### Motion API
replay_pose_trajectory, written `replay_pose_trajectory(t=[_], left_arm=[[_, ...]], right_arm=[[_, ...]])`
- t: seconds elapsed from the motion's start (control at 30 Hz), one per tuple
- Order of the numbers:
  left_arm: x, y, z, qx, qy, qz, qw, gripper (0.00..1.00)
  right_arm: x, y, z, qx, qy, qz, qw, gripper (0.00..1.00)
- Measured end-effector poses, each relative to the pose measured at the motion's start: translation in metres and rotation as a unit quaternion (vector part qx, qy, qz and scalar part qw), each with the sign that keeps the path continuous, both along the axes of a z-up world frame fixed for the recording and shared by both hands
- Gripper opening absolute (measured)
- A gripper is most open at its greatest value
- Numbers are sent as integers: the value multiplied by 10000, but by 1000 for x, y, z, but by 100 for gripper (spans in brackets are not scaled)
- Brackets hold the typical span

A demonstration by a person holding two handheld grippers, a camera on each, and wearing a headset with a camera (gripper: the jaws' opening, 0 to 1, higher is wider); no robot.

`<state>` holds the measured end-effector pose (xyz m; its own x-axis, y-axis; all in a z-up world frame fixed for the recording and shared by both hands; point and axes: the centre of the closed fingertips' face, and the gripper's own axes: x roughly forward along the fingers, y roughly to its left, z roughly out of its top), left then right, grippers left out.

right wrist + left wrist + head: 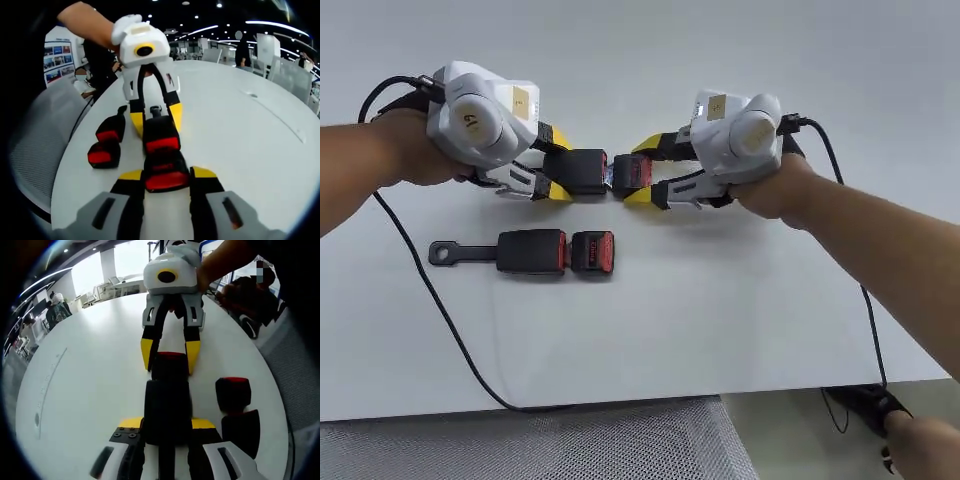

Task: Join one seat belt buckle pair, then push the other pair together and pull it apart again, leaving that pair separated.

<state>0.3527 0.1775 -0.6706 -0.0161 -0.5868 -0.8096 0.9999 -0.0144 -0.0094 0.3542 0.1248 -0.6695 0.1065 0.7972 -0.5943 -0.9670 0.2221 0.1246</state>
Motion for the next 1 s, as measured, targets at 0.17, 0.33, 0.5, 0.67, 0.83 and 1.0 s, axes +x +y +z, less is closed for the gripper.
replay_pose_trajectory(t=[0.17,0.33,0.5,0.67,0.83,1.0], left_arm=[[-1,0,0,16,-2,-2,10000,33],[-2,0,0,49,-15,-24,10000,33],[-3,0,0,75,-21,-38,10000,33],[-4,1,-1,110,-30,-55,9999,33],[-5,2,-2,119,-30,-58,9999,33],[-5,2,-2,117,-25,-53,9999,34]], right_arm=[[0,4,1,-88,9,-147,9999,33],[-3,5,3,-152,-7,-166,9997,34],[-5,6,2,-242,-14,-146,9996,34],[-7,7,2,-315,-41,-118,9994,34],[-9,8,1,-368,-46,-120,9992,34],[-9,8,1,-381,-60,-117,9992,34]])
